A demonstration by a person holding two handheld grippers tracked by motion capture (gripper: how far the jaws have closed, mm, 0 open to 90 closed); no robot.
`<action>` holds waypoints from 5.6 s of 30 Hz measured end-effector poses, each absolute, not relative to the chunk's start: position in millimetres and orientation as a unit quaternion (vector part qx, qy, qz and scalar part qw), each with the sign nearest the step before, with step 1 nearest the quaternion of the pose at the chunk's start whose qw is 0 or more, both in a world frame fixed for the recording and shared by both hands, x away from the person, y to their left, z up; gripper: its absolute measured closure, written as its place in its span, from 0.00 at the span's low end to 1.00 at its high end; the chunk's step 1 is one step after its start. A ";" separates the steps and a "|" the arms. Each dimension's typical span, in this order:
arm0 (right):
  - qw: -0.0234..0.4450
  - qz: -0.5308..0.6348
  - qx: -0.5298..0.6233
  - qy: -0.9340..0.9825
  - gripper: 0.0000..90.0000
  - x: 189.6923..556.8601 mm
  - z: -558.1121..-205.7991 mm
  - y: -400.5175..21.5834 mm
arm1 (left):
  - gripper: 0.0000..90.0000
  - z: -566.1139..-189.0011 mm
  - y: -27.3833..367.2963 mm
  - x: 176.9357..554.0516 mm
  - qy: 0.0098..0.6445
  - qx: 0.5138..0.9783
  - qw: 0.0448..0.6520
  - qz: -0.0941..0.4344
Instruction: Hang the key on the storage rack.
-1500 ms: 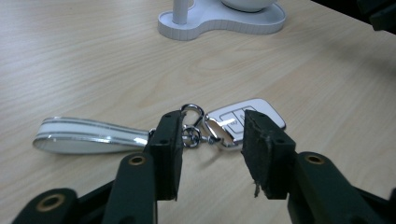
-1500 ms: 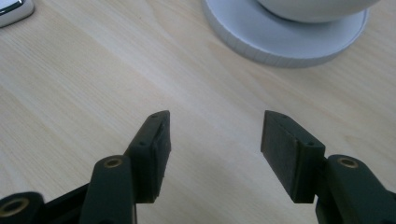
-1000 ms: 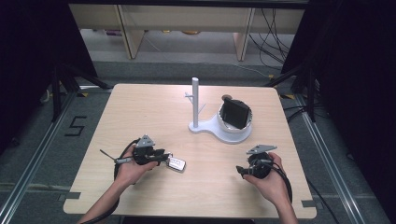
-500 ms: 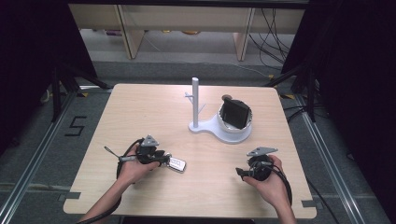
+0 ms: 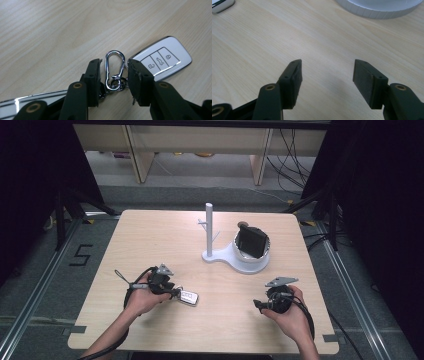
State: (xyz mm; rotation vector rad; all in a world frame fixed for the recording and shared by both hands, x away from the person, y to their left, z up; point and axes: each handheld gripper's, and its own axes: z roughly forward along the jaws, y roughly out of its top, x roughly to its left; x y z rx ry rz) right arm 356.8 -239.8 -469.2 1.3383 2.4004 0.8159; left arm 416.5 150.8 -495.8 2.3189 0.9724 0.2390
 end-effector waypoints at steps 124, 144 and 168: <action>0.130 0.287 0.471 0.824 0.44 351.8 -476.0 -245.8 | 0.80 -434.5 142.3 431.2 0.365 0.855 0.352 0.107; 0.149 0.297 0.466 0.820 0.45 351.4 -476.0 -249.2 | 0.80 -409.0 151.6 431.4 0.388 0.736 0.527 0.172; 0.153 0.316 0.486 0.800 0.46 344.7 -479.5 -252.6 | 0.80 -382.2 137.1 443.2 0.371 0.677 0.601 0.207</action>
